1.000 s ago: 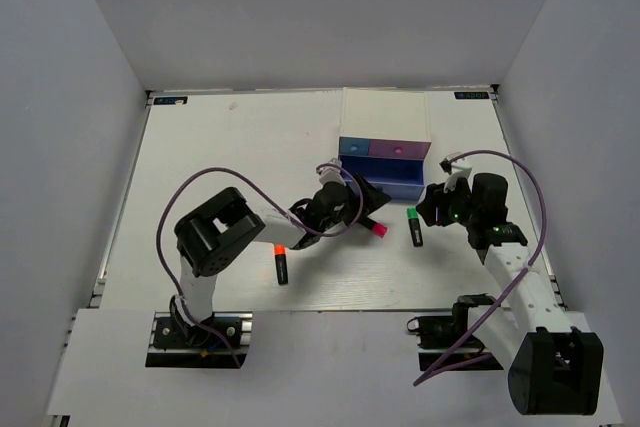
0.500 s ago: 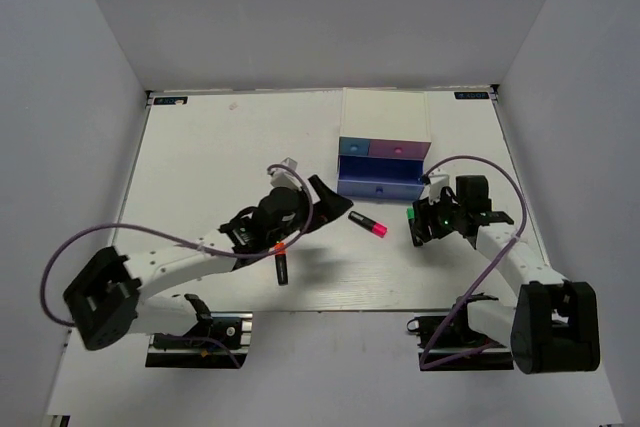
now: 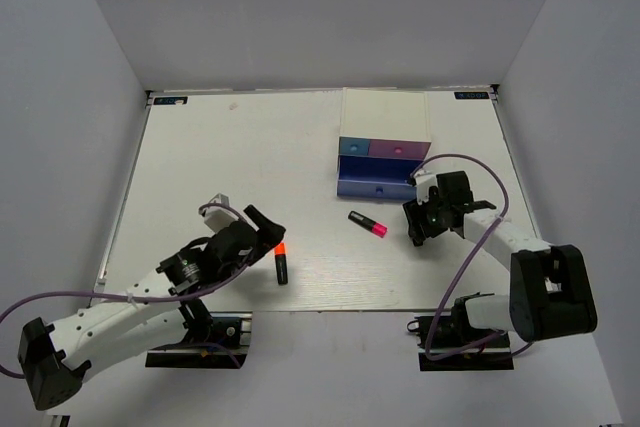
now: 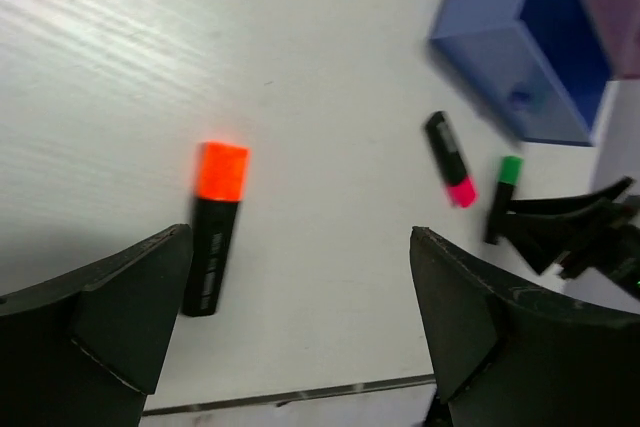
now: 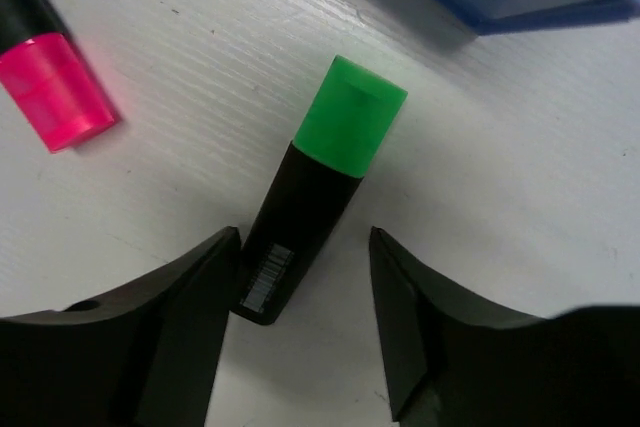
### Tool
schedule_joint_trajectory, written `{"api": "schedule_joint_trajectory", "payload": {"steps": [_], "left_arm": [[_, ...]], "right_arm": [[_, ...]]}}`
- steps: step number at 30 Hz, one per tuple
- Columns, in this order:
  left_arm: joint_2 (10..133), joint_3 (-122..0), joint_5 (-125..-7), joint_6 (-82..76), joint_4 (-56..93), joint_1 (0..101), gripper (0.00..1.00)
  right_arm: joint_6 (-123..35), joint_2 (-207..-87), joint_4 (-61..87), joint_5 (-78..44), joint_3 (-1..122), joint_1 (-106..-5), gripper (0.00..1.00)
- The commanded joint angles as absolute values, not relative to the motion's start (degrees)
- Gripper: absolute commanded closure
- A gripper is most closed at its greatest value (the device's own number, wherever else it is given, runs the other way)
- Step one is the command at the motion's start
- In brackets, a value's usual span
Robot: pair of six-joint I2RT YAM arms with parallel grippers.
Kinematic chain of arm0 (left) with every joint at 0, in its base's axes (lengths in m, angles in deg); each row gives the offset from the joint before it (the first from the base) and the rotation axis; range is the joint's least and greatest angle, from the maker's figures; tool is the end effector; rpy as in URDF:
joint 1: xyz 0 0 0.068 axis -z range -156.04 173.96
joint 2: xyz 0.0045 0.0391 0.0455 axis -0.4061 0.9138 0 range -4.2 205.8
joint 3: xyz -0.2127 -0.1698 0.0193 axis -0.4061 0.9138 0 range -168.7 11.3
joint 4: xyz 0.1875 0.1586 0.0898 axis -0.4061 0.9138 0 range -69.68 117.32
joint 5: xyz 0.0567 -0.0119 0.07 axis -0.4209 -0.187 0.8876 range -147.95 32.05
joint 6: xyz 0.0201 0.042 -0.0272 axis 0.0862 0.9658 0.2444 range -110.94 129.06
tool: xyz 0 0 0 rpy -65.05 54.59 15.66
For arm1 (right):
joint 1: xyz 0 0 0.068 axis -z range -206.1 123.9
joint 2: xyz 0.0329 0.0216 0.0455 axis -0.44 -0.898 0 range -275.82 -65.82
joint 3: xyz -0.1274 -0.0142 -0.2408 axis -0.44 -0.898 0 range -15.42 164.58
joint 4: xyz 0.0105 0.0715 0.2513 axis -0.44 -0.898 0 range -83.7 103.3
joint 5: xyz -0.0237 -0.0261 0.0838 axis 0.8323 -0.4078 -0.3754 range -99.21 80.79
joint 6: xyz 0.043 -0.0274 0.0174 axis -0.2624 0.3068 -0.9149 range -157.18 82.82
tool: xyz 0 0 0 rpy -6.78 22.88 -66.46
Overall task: Sort the stationery into containers
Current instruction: Pick up the pen from the center of the board.
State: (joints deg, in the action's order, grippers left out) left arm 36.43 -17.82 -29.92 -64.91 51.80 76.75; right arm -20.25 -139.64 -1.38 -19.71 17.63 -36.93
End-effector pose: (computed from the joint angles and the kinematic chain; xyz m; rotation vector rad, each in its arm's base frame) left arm 0.1033 -0.1084 0.2234 -0.6626 2.1962 -0.6319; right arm 0.2278 0.0502 0.1628 -0.6756 2.4330 0.1898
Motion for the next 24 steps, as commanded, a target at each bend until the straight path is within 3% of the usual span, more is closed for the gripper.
{"api": "schedule_joint_trajectory", "payload": {"steps": [1, 11, 15, 19, 24], "left_arm": [[36.0, -16.2, -28.3, -68.1, 59.7, 76.5, 0.00], [44.8, -18.0, -31.3, -68.1, 63.6, 76.5, 0.00], [48.4, -18.1, -32.5, -67.0, 64.2, 76.5, 0.02], [52.0, -18.1, -33.8, -65.0, 62.7, 76.5, 0.12], [57.3, -19.8, -35.5, -62.6, 60.0, 76.5, 0.16]], "right_arm": [[-21.3, -141.4, 1.6, -17.0, 20.1, -38.5, 0.43], [-19.3, -142.5, 0.6, -20.0, 20.7, -40.7, 0.78], [-12.3, -137.2, -5.4, -30.4, 21.0, -41.0, 0.85], [-1.9, -127.7, -10.8, -37.8, 23.9, -40.8, 0.90], [9.2, -124.9, -14.9, -42.9, 30.3, -41.0, 0.90]]}}
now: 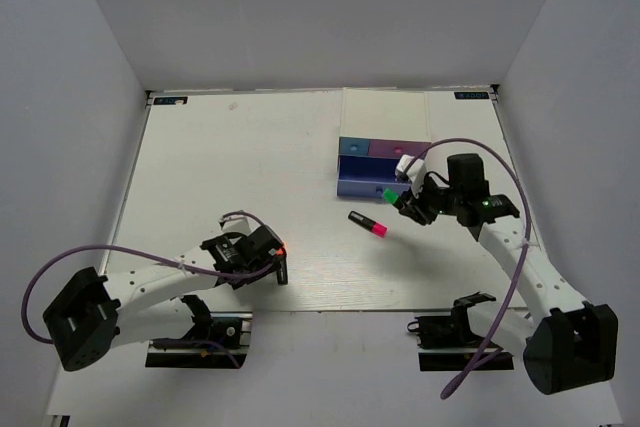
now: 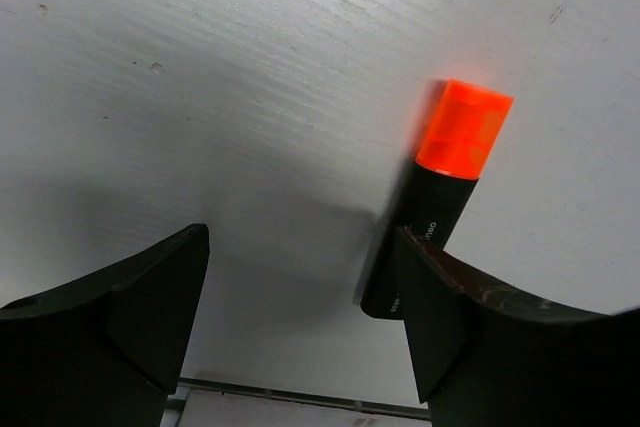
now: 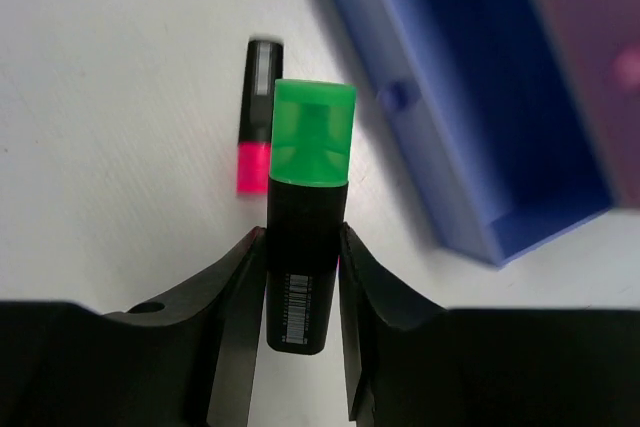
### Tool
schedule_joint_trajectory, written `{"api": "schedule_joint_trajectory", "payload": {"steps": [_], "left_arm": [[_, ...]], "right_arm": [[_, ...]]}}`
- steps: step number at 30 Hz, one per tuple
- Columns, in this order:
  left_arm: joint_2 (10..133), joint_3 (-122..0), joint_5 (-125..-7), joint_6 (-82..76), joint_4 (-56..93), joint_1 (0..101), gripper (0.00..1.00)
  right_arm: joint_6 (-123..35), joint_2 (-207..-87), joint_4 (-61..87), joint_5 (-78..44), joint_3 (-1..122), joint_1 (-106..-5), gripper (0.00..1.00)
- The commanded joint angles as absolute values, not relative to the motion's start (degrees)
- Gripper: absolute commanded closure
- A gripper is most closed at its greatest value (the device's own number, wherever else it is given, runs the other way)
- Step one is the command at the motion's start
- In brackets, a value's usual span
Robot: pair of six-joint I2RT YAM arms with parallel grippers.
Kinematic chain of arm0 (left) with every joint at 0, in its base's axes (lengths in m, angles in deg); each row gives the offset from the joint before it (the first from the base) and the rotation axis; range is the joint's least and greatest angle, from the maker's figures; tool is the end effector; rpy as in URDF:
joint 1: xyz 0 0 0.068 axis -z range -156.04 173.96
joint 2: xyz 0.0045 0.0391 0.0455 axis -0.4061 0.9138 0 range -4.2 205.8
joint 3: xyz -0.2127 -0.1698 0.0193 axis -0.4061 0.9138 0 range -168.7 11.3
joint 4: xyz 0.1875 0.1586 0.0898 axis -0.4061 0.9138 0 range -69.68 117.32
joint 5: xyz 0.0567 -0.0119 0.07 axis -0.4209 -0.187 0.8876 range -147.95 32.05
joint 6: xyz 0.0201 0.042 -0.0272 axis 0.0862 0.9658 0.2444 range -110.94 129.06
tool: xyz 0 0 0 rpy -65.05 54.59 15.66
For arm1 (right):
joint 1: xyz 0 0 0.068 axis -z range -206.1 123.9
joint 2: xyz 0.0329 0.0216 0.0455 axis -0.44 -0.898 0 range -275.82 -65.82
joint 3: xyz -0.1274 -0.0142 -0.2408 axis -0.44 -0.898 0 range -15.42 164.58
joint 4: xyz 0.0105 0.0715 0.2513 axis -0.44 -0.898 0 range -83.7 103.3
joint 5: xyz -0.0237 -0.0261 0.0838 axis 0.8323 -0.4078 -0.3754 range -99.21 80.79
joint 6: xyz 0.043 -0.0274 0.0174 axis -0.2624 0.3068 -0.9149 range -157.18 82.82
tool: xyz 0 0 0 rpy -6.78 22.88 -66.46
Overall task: Sort the stationery into containers
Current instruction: Pick up the pen from the center of the board, then place the pen in the drawer.
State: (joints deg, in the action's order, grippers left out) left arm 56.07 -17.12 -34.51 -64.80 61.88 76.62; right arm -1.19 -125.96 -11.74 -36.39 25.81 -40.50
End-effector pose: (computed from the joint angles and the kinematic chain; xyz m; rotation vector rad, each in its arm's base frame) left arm 0.1079 -0.1181 0.1622 -0.5659 2.5875 -0.0979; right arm 0.2052 0.0695 0.2466 -1.1662 1.9361 0.3548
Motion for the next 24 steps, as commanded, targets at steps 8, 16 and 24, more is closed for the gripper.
{"api": "schedule_joint_trajectory", "payload": {"steps": [8, 16, 24], "left_arm": [[61.8, -22.4, -36.1, -56.6, 56.1, 76.5, 0.19], [60.1, -22.4, -36.6, -54.8, 53.5, 76.5, 0.20], [65.0, -23.5, -38.4, -53.6, 51.1, 76.5, 0.17]], "right_arm": [[15.5, -137.9, -12.6, -34.7, 44.1, -40.9, 0.91], [24.9, -148.3, -9.8, -29.7, 49.5, -41.0, 0.85], [28.4, -152.7, -7.2, -27.5, 50.1, -41.3, 0.52]]}}
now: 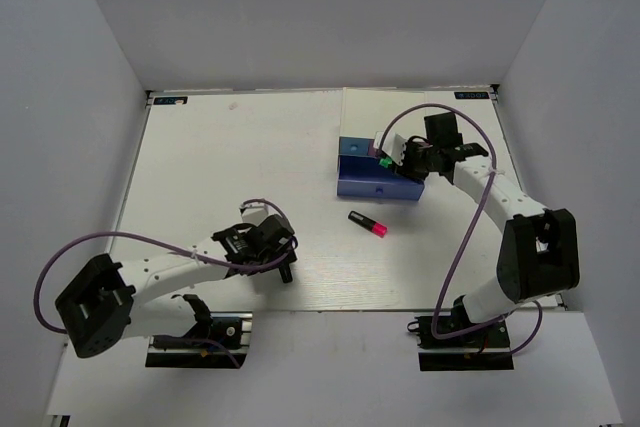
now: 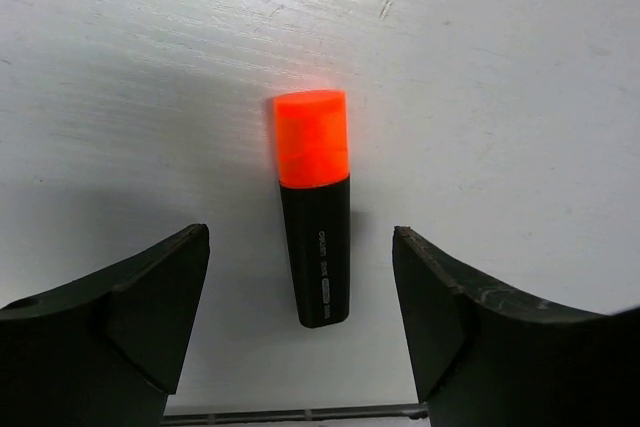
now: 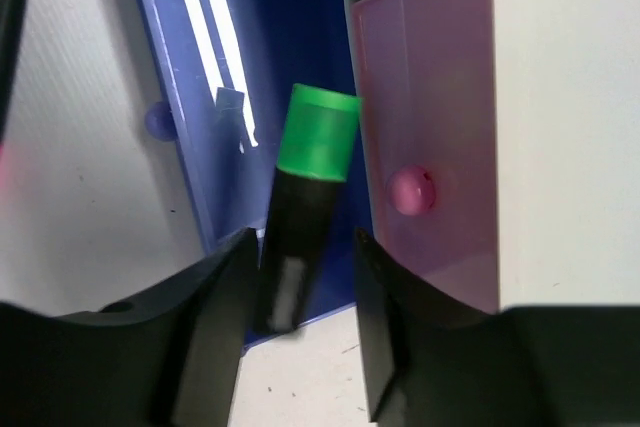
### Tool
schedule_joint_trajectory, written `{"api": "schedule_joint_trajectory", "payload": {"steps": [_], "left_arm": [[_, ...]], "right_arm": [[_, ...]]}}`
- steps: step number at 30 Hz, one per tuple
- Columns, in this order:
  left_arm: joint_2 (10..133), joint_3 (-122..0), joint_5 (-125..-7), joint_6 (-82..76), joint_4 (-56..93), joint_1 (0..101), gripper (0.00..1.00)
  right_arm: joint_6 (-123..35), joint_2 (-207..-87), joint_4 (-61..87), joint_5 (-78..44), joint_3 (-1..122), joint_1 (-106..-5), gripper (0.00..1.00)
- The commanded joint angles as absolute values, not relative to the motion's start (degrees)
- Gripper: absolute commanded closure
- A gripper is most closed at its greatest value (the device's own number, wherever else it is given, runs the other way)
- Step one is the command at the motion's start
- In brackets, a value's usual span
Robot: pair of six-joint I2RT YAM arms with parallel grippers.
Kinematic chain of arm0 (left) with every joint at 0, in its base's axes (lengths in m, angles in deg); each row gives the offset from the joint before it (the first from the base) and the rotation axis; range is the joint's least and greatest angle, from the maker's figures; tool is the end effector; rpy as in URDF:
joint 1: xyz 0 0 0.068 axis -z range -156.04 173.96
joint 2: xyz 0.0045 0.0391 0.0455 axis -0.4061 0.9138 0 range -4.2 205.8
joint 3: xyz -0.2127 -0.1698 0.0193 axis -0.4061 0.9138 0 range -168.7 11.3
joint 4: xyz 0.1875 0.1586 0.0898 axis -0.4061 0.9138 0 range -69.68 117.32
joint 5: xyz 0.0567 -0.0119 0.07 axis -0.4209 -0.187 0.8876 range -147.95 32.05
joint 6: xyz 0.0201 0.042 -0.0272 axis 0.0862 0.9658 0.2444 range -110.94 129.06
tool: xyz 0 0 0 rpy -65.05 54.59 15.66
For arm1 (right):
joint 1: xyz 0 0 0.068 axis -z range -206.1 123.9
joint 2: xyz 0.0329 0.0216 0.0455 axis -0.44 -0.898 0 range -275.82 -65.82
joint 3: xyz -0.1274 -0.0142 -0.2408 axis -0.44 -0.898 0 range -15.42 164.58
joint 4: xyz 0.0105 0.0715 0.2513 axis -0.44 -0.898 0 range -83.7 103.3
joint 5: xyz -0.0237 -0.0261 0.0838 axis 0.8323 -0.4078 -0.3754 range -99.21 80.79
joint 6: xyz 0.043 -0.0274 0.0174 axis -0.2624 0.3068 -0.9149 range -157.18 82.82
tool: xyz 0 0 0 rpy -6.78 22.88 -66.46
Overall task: Sort the stationery into containers
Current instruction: Place the pen in the drawer.
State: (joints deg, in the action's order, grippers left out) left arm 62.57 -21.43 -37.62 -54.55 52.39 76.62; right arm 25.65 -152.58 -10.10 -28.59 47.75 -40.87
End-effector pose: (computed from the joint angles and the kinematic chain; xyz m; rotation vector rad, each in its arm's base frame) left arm 0.1287 -0.1483 0.1705 -0.3486 2.5948 -0.2227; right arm 0.3134 0.0949 0.2555 -1.5800 1.7151 -0.0106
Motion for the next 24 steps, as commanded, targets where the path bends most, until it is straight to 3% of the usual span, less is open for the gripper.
{"api": "schedule_joint_trajectory", "payload": {"steps": [1, 9, 14, 21, 24], "left_arm": [[65.9, -23.5, -38.9, -53.6, 51.1, 76.5, 0.16], [70.5, -24.6, -38.9, -53.6, 50.6, 77.0, 0.15], [72.6, -25.1, -38.9, -52.5, 50.6, 77.0, 0.27], [75.4, -24.6, -40.0, -51.3, 50.6, 77.0, 0.37], [78.5, -26.4, -40.6, -50.1, 51.9, 77.0, 0.42]], "right_arm": [[28.3, -152.9, -7.0, -27.4, 50.2, -41.2, 0.50], [24.7, -150.0, -6.9, -29.9, 49.1, -41.2, 0.46], [14.1, -144.7, -8.0, -37.3, 48.2, -40.7, 0.62], [7.6, -136.9, -7.7, -43.3, 40.9, -41.0, 0.62], [6.2, -133.6, -7.5, -43.7, 38.3, -40.8, 0.51]]}}
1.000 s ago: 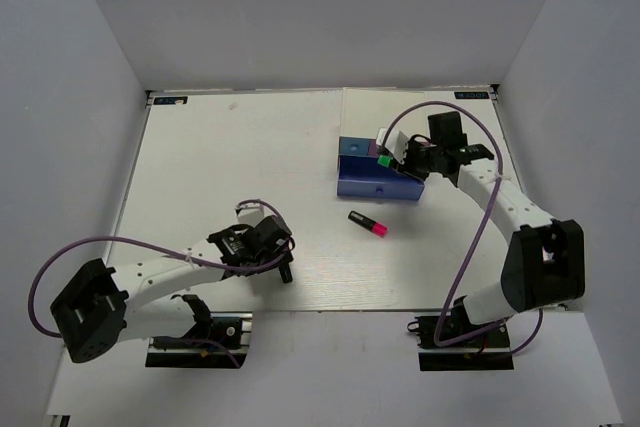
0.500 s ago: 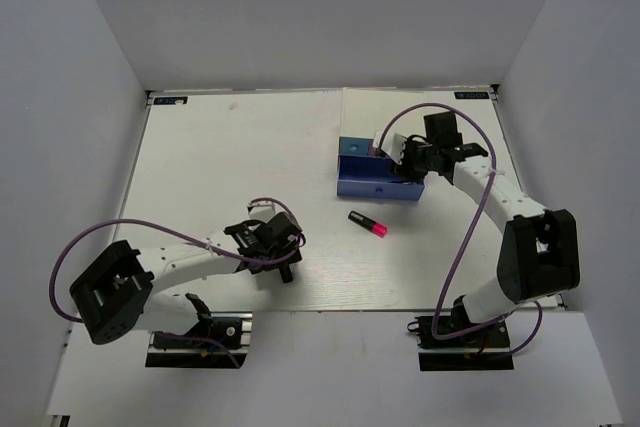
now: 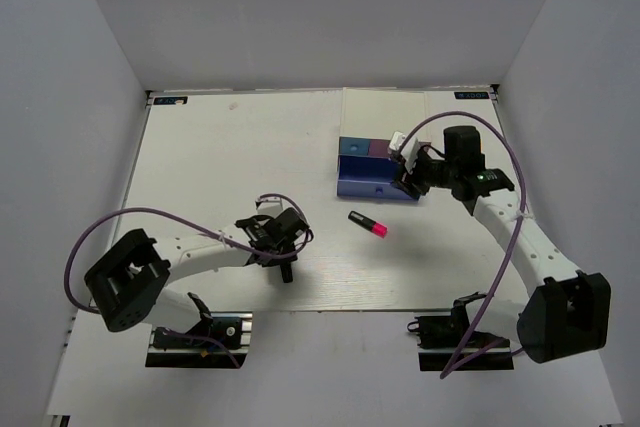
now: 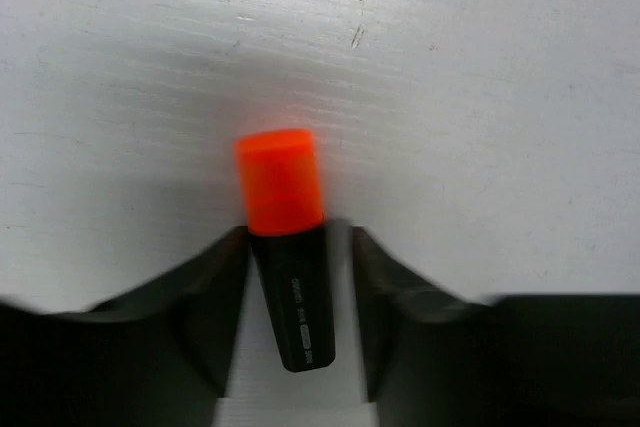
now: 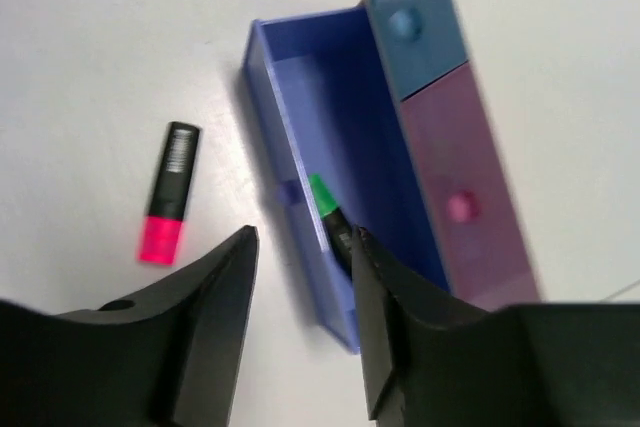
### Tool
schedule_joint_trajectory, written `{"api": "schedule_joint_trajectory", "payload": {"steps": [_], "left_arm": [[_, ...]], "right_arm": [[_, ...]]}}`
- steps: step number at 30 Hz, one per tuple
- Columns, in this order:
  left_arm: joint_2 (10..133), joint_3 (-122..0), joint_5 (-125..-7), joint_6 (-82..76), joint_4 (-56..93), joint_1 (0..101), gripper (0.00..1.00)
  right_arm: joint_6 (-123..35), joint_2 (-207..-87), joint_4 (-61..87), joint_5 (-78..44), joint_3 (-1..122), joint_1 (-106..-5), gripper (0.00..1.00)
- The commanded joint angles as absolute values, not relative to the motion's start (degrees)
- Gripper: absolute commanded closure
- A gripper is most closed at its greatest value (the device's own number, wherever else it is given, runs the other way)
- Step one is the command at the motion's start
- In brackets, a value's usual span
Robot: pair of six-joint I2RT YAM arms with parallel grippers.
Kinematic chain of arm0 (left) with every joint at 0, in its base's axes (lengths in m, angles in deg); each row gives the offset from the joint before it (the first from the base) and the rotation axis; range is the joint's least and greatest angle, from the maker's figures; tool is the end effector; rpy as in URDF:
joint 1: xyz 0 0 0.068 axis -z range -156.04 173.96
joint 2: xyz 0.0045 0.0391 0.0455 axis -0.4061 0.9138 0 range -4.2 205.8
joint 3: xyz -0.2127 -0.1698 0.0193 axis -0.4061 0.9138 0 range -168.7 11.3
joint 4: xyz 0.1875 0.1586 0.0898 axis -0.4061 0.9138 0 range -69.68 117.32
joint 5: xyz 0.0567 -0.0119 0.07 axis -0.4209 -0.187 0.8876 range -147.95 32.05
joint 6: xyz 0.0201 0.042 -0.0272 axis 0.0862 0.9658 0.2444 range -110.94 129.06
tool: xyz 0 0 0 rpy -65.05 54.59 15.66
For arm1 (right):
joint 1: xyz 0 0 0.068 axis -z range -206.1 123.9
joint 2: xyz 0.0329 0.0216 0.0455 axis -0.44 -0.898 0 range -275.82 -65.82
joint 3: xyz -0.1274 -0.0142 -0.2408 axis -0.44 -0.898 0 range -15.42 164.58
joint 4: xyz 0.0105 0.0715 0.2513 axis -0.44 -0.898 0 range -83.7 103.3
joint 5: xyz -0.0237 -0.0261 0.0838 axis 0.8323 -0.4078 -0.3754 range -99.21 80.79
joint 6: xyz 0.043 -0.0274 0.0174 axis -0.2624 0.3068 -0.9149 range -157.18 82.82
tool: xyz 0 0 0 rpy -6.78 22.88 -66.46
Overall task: Sort the stationery into containers
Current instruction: Place the pen in the drawer, then pick up the pen from the center of the board.
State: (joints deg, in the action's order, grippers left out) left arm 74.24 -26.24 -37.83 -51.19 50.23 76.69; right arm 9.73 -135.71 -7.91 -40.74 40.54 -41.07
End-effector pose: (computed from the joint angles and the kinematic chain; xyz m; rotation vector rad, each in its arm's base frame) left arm 0.1472 -0.1731 0.1556 -0.2547 2.6541 -0.1149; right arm 0.2531 0.0870 0.3007 -1.3260 1.6213 0.2664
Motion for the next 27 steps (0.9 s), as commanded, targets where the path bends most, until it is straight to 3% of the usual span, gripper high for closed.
{"api": "schedule_joint_trajectory", "payload": {"steps": [1, 3, 4, 10, 15, 18, 19, 22, 27], "left_arm": [[79.3, -27.6, -39.9, -50.1, 52.7, 77.0, 0.52], [81.3, -28.8, -39.8, -50.1, 54.2, 77.0, 0.56], [81.3, -28.8, -39.3, -50.1, 54.9, 77.0, 0.56], [82.1, -31.1, -39.3, -50.1, 54.9, 77.6, 0.62], [76.0, -36.4, -39.9, -43.7, 50.7, 77.6, 0.68], [72.3, -40.2, -43.4, -37.3, 42.2, 77.6, 0.69], [72.3, -42.3, -44.6, -34.0, 40.1, 77.6, 0.69], [73.3, -46.9, -50.0, -26.7, 32.5, 77.0, 0.70], [82.8, -56.7, -57.7, -13.6, 26.9, 76.4, 0.70]], "right_arm": [[5.3, -133.2, -7.5, -43.4, 37.9, -40.8, 0.47], [2.8, -131.6, -6.7, -43.2, 36.2, -40.8, 0.17], [2.2, -131.3, -5.9, -43.0, 35.8, -40.8, 0.10], [-6.0, -127.9, -3.6, -42.4, 32.7, -40.6, 0.10], [-10.5, -125.3, -3.5, -44.4, 31.2, -40.6, 0.10], [-12.6, -123.3, -3.3, -46.6, 28.6, -40.5, 0.22], [-13.8, -122.4, -3.1, -46.6, 27.7, -40.4, 0.45], [-17.0, -119.7, -1.6, -44.6, 25.5, -40.0, 0.93], [-18.3, -116.3, -0.9, -41.3, 23.1, -39.4, 0.94]]}}
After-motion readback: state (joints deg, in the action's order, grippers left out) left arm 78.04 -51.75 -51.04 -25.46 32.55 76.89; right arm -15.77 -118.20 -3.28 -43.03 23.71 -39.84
